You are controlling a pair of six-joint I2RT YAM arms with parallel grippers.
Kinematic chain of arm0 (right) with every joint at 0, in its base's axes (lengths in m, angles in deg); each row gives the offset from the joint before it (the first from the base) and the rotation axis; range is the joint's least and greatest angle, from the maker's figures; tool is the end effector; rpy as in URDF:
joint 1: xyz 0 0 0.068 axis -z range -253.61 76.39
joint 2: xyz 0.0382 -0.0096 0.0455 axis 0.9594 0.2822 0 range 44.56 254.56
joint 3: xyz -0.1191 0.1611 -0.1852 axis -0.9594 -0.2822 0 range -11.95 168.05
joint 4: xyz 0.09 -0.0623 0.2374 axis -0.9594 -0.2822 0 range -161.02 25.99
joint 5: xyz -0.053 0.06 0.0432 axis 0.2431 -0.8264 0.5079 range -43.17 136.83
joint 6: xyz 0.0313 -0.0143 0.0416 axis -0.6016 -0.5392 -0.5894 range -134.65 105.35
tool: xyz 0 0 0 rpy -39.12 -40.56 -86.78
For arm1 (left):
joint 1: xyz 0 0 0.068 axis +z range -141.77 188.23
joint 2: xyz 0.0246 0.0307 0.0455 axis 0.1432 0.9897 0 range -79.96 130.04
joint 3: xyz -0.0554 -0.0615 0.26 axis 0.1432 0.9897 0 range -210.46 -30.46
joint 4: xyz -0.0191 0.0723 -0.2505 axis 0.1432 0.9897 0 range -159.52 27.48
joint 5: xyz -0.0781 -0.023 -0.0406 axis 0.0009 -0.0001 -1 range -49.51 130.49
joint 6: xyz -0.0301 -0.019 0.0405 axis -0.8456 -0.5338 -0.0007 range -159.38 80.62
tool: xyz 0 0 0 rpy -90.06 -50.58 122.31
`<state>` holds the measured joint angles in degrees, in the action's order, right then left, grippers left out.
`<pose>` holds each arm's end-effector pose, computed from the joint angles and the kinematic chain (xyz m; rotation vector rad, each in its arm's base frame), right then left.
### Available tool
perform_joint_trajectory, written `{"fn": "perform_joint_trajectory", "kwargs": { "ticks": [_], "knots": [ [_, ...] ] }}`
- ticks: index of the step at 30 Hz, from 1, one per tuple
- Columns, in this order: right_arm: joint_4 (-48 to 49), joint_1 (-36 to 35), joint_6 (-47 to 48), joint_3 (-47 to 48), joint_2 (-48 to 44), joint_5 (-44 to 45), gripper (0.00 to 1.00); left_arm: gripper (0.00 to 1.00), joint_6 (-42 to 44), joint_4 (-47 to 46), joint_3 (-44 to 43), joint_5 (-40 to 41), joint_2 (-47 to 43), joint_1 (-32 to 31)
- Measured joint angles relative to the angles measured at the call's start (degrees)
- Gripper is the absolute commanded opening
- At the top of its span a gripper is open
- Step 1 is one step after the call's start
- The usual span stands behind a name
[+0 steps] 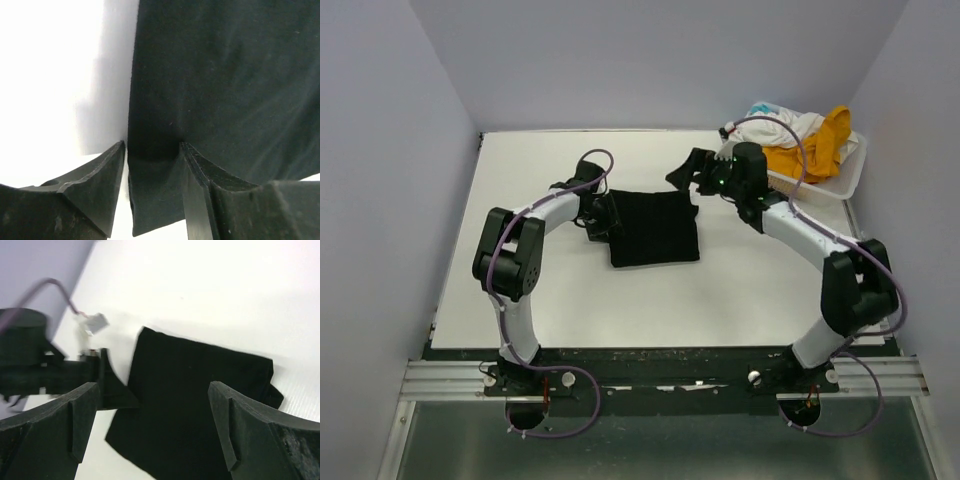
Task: Fold and stack the t-shirts
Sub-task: Put the neatly folded tshirt into the corner of the board with the left arm
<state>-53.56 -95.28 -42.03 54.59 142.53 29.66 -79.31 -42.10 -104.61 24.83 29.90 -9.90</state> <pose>0.3659 0.1567 0.2597 -0.1081 2.0147 0.8484 0.3700 -0.1313 0.1710 -0.4372 2.7558 -0.6587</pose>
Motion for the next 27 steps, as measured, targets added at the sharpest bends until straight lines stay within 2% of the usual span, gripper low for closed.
{"fn": "perform_joint_trajectory", "kwargs": {
  "ticks": [4, 8, 9, 13, 18, 21, 24, 27],
  "knots": [
    [0.57, 0.02, -0.04, -3.19, -11.23, 0.44, 1.00, 0.32, -0.55, 2.73, -2.49, 1.16, 2.25, -0.35],
    [0.17, 0.02, -0.20, -7.89, -19.82, 1.70, 1.00, 0.02, -0.50, 5.77, -6.49, 2.97, 4.55, -2.27],
    [-0.24, 0.02, -0.17, -8.87, -21.40, 2.05, 1.00, 0.00, -0.28, 6.67, -7.85, 3.45, 5.27, -2.80],
    [-2.40, 0.02, 0.04, -11.87, -26.69, 4.02, 1.00, 0.00, 0.28, 10.38, -12.83, 5.79, 7.72, -4.07],
    [-4.28, 0.02, 1.16, -14.82, -32.83, 8.79, 1.00, 0.00, 3.37, 16.35, -20.52, 12.94, 9.94, -4.33],
    [-4.81, 0.02, 2.40, -15.15, -34.91, 12.20, 1.00, 0.00, 6.01, 20.76, -28.04, 18.51, 12.04, -4.33],
    [-5.38, 0.02, 3.41, -15.19, -36.13, 15.58, 1.00, 0.00, 9.35, 25.66, -39.28, 23.74, 16.70, -4.00],
    [-6.05, 0.02, 4.37, -15.23, -36.94, 18.25, 1.00, 0.00, 12.55, 28.46, -48.17, 25.57, 21.49, -2.89]
  ]
}}
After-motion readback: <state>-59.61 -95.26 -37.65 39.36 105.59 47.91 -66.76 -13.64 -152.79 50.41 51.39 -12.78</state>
